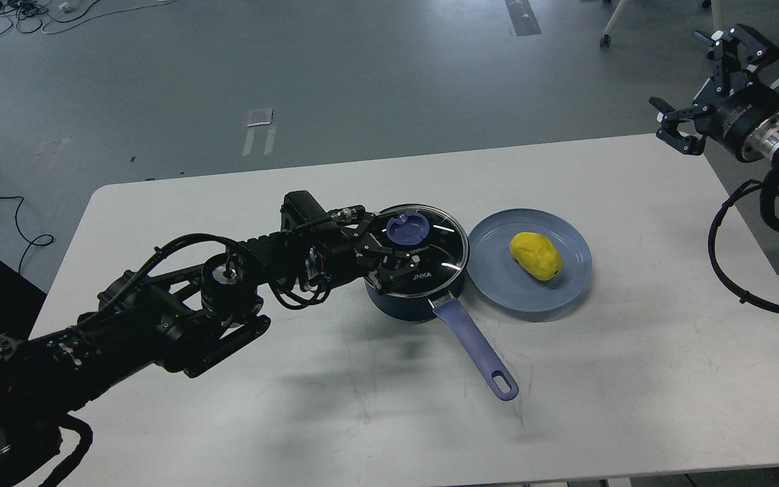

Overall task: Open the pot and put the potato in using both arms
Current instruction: 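Grasp the blue knob of the glass lid with the left gripper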

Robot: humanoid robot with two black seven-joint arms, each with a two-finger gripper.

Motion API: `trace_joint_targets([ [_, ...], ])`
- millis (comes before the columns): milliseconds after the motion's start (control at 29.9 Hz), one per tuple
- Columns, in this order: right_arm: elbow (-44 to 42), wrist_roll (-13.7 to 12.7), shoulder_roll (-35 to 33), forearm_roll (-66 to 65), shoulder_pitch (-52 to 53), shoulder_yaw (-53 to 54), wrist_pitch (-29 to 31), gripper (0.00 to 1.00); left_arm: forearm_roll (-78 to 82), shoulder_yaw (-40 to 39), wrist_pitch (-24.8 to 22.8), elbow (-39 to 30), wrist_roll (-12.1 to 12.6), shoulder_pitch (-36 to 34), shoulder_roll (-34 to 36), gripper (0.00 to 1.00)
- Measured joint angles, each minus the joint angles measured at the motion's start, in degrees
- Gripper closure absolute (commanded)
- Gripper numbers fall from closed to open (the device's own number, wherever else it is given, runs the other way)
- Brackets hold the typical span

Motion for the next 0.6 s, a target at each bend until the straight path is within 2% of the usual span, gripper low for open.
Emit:
trace_joint_targets([
  [33,-0.03,0.00,0.00,0.00,0.00,0.00,-0.01,0.00,0.00,0.00,0.11,0.00,0.07,0.00,0.05,0.81],
  [301,-0.14,0.05,0.01,-0.08,-0.23,-0.09,-0.02,0.00,-0.35,-0.03,0.23,-1.06,-0.09,-0.03,1.10,0.81],
  [601,-0.09,0.07,0.01,-0.08,-0.26,-0.09,-0.02,0.00,-2.70,-0.29,0.20,-6.65,-0.33,-1.10,3.94,0.81],
])
